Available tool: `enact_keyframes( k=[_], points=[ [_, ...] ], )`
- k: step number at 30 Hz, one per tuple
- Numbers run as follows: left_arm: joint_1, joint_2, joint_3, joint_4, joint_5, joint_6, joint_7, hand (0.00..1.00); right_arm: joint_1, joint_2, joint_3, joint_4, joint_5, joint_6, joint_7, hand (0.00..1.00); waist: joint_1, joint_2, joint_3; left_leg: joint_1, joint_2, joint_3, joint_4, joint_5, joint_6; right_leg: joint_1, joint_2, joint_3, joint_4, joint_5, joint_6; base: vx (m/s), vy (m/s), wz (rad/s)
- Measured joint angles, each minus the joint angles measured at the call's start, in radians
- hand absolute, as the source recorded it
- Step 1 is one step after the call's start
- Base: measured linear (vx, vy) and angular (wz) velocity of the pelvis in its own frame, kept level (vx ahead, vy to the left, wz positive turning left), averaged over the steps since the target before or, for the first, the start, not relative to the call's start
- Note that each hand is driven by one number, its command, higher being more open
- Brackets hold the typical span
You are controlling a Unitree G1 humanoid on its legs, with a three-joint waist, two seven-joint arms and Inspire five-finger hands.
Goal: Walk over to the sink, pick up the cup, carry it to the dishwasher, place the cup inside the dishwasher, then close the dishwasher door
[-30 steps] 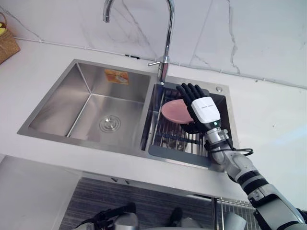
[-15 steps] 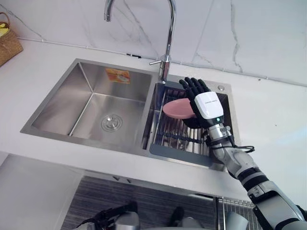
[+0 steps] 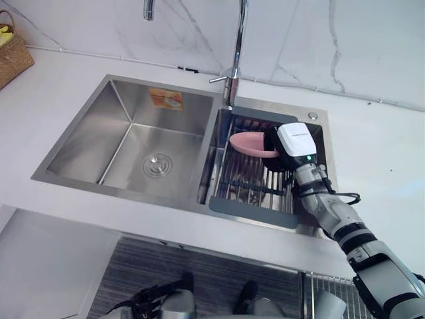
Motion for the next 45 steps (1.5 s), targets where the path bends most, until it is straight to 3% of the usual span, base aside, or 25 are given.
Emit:
enact_keyframes(
  k=[8,12,16,21,27,34,38,42,45],
  points=[
    [-0.001,-0.001,0.005,0.0,0.0,0.0,-0.002,1.0,-0.005,0.001,0.013,-0.004,0.018,0.0,-0.006,0.0,0.003,-0.002,0.001,0.004,0.004,0.012,-0.001,-0.003,-0.001,-0.001,0.004,0.01,0.0,0.0,0.0,0.0,-0.004,-0.03],
    [-0.001,-0.004,0.016,0.001,0.001,0.014,-0.002,1.0,0.002,0.015,-0.008,-0.033,0.105,-0.001,-0.006,0.0,-0.001,-0.002,0.001,0.027,0.006,0.03,-0.011,-0.004,0.0,0.005,0.005,0.03,0.0,0.001,0.0,0.02,0.0,-0.15],
    [0.001,-0.004,0.022,0.002,0.006,0.046,-0.002,1.0,0.078,0.061,-0.091,-0.168,0.242,-0.022,-0.006,0.0,-0.018,-0.002,0.001,0.081,0.005,0.059,-0.032,-0.006,-0.003,0.033,0.006,0.057,-0.004,0.002,0.002,0.02,0.013,-0.2],
    [0.016,-0.005,0.03,0.004,0.011,0.059,0.001,1.0,0.133,0.117,-0.287,-0.327,0.404,-0.033,-0.016,0.0,-0.048,-0.002,-0.001,0.122,0.003,0.086,-0.048,-0.006,-0.004,0.058,0.011,0.086,-0.021,0.011,0.005,-0.01,0.019,-0.17],
    [0.021,-0.002,0.029,0.031,0.011,0.058,0.03,1.0,0.204,0.12,-0.401,-0.599,0.466,-0.049,-0.046,0.0,-0.083,0.0,-0.011,0.152,0.016,0.143,-0.064,-0.012,-0.005,0.064,0.037,0.14,-0.057,0.031,-0.004,0.0,-0.002,-0.29],
    [0.017,-0.004,0.001,0.076,0.01,0.06,0.052,1.0,0.32,0.12,-0.595,-0.784,0.499,-0.052,-0.087,0.0,-0.104,0.011,-0.054,0.171,0.025,0.186,-0.064,-0.031,-0.01,0.064,0.053,0.181,-0.072,0.033,-0.006,0.02,-0.007,-0.19],
    [0.019,-0.003,-0.015,0.082,0.01,0.068,0.073,1.0,0.434,0.12,-0.706,-0.836,0.472,-0.005,-0.108,0.0,-0.12,0.012,-0.067,0.177,0.025,0.233,-0.064,-0.045,-0.01,0.042,0.057,0.225,-0.067,0.034,-0.005,-0.01,0.007,-0.33],
    [0.014,0.008,-0.066,0.084,0.03,0.07,0.093,1.0,0.534,0.125,-0.774,-0.833,0.461,0.082,-0.116,0.0,-0.158,0.012,-0.081,0.15,0.018,0.299,-0.055,-0.061,-0.006,-0.04,0.057,0.298,-0.027,0.034,-0.004,0.01,0.031,-0.55],
    [-0.011,0.02,-0.125,0.084,0.05,0.069,0.094,1.0,0.617,0.189,-0.851,-0.791,0.436,0.13,-0.163,0.0,-0.194,0.011,-0.077,0.112,0.004,0.346,-0.037,-0.073,0.005,-0.122,0.047,0.342,0.02,0.034,-0.003,0.0,0.028,-0.43]
  ],
)
